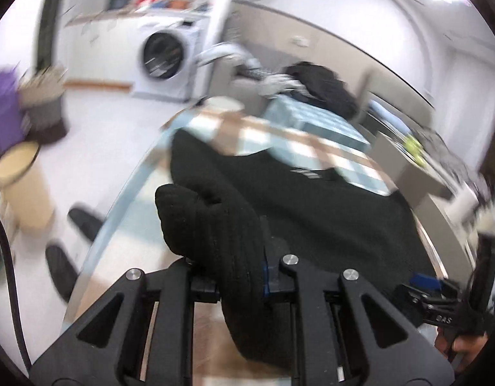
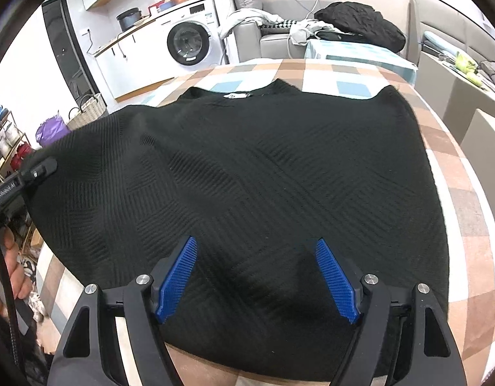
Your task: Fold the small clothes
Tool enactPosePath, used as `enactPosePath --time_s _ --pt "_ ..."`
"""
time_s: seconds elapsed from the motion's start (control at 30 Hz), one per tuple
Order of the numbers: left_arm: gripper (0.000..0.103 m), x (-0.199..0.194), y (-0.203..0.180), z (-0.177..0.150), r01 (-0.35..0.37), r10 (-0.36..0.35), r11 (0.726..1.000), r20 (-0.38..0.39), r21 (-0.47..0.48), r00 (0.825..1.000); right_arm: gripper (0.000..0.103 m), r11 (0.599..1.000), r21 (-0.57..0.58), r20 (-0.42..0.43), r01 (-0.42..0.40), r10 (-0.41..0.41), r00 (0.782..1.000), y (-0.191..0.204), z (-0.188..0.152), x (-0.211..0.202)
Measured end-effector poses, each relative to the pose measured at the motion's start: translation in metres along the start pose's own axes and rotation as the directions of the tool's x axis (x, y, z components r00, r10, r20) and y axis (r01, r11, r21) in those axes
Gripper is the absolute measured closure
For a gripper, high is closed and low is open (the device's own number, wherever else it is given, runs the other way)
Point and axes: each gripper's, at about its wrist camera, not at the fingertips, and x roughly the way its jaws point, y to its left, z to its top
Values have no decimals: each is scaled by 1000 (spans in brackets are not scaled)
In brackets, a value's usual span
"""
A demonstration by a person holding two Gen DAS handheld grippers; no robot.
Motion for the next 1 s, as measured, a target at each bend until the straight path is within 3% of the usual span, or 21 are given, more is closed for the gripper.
enactPosePath --time_s 0.1,0.2,0.33,0.4,0.47,0.53,0.6,0.7,0.83,0.9,1.0 --pt "90 7 -55 11 100 -101 980 -3 171 995 25 1000 27 21 13 -14 1000 -8 -1 -9" --pt "90 22 -105 3 232 -215 932 -91 279 972 25 997 65 32 40 -42 999 -20 -3 -18" --pt "84 42 -144 -26 386 -311 872 -268 301 912 24 990 119 37 81 -86 996 -38 -8 -26" --pt "82 45 -153 -45 460 -351 837 -354 296 867 24 985 142 32 101 -106 994 -47 -10 -28" --pt "79 41 -154 -57 492 -366 820 -393 293 843 24 980 164 27 111 -117 993 -56 -11 -31" --pt "71 35 -149 -62 503 -378 819 -400 277 835 24 978 174 28 112 -119 992 -60 -9 -33" --pt "59 26 -140 -62 507 -397 825 -383 250 834 24 980 175 31 99 -106 994 -61 -8 -37" --pt "52 15 -120 -59 477 -397 855 -338 202 854 24 981 186 34 53 -60 998 -62 -6 -43" --pt "50 19 -92 -50 398 -345 906 -294 144 892 24 977 204 42 -64 56 998 -54 -2 -43" --pt "50 29 -84 -51 349 -295 927 -309 138 904 25 971 204 30 -126 123 992 -44 1 -38" --pt "50 35 -73 -54 334 -271 931 -332 147 903 33 959 191 6 -210 213 977 -27 2 -28"
